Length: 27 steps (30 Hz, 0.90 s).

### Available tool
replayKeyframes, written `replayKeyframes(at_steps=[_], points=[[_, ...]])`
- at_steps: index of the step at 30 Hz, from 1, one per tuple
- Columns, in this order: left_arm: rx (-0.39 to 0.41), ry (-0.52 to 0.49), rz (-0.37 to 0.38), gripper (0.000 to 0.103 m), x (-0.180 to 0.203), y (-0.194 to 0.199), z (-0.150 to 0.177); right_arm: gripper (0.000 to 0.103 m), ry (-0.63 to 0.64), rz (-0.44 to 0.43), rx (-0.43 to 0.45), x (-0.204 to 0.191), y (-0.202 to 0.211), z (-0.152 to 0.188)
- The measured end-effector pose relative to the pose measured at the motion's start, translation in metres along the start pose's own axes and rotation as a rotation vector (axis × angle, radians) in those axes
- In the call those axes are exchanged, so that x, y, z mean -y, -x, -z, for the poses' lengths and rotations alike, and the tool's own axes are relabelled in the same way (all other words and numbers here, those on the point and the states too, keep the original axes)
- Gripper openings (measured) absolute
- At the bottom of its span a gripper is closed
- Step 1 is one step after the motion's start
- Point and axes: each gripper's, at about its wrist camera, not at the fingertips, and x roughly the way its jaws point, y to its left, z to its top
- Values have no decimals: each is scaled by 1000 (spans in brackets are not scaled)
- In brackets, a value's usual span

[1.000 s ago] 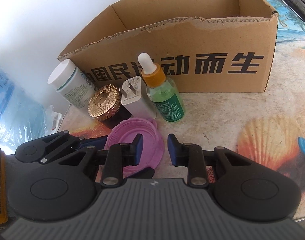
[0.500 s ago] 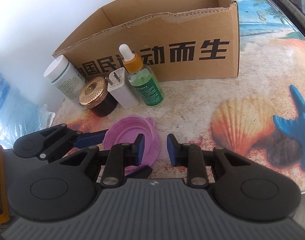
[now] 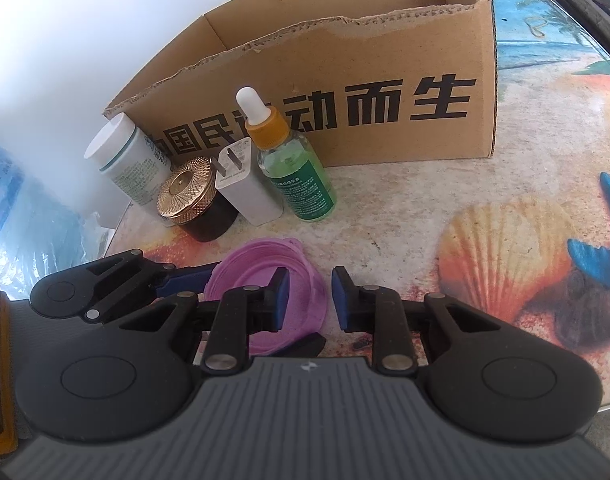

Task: Organize rigid objects
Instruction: 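Grip the pink bottle cap by its rim with the right gripper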

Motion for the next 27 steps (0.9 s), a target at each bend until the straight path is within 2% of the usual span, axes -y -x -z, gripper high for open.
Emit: replayKeyframes(at_steps=[27], points=[[14,9,4,74,3,9,0,20,-1,24,12,-4,8,4]])
